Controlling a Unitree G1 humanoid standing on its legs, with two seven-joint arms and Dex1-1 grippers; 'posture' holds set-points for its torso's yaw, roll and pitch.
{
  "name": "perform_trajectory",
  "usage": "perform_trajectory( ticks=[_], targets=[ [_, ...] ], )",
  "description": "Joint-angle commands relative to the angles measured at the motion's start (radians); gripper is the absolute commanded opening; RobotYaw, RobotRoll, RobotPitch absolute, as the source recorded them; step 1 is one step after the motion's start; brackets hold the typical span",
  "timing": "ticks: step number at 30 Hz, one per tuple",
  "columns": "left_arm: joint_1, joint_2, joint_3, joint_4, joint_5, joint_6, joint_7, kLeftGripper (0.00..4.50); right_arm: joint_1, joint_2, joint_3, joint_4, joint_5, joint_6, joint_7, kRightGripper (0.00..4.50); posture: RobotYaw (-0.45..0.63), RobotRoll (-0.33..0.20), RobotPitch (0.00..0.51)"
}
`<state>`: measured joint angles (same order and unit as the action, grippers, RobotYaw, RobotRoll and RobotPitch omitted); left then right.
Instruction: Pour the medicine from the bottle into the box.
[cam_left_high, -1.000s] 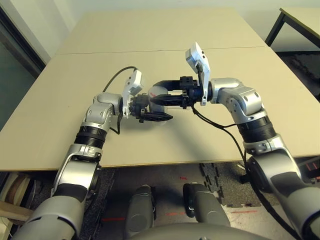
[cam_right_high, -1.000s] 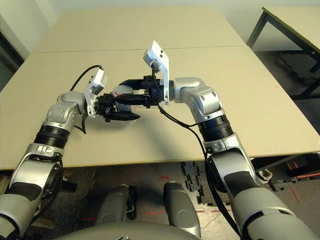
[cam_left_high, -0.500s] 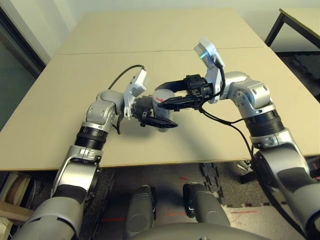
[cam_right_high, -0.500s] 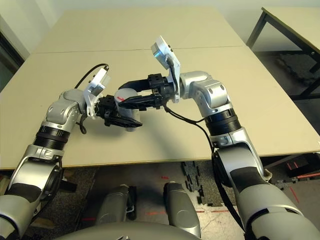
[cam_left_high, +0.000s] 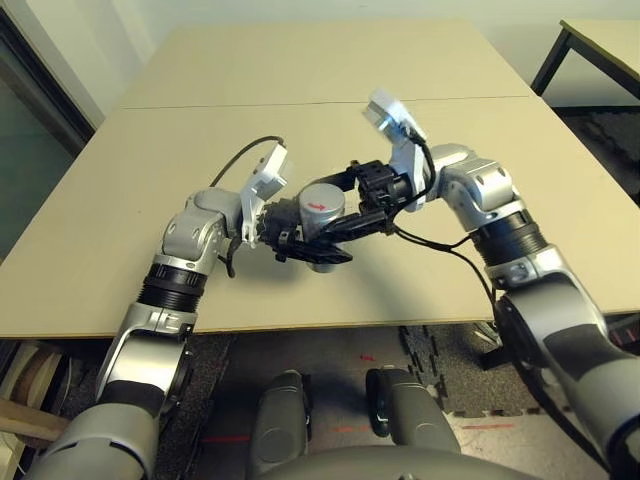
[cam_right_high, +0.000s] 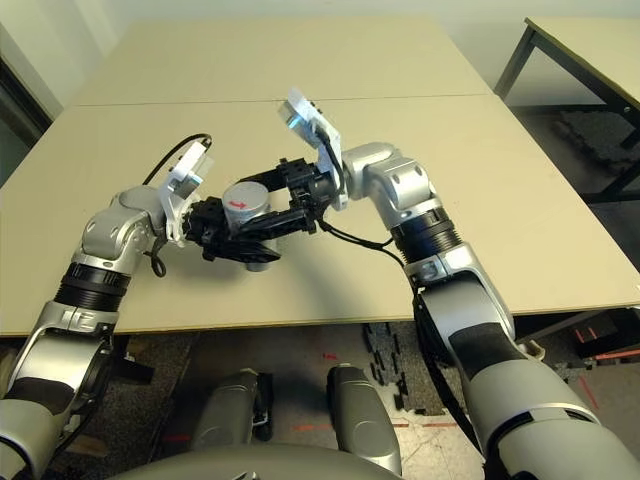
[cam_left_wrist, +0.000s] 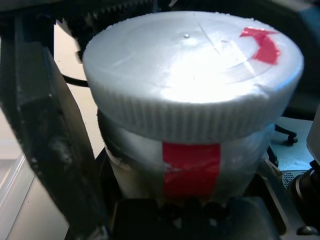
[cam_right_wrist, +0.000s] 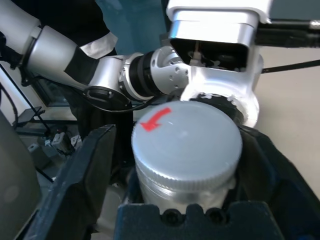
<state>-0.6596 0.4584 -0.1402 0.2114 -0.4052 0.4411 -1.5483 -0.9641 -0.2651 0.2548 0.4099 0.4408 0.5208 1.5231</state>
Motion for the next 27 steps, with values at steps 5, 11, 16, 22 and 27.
perform_trajectory(
  ticks=[5,11,16,22,27],
  targets=[
    [-0.001,0.010,-0.005,-0.026,-0.027,-0.001,0.009,2.62,-0.006,-0.021,-0.041,0.050,-0.011,-0.006,-0.036,4.50,-0.04,0.000,0.071],
    [0.012,0.011,-0.019,-0.018,-0.016,-0.024,0.016,2.62,-0.020,-0.023,-0.073,0.048,-0.002,0.004,-0.055,4.50,-0.04,0.000,0.069],
    [0.015,0.009,-0.024,-0.001,-0.006,-0.042,0.029,2.62,-0.035,-0.020,-0.093,0.033,0.013,0.017,-0.067,4.50,-0.04,0.000,0.071],
    [0.010,0.003,-0.027,0.030,0.008,-0.070,0.049,2.62,-0.023,-0.018,-0.089,-0.034,0.035,0.061,-0.064,4.50,-0.05,0.000,0.071],
    [0.003,-0.001,-0.031,0.050,0.009,-0.086,0.055,2.62,-0.015,-0.013,-0.087,-0.066,0.047,0.077,-0.078,4.50,-0.05,0.000,0.070]
  ],
)
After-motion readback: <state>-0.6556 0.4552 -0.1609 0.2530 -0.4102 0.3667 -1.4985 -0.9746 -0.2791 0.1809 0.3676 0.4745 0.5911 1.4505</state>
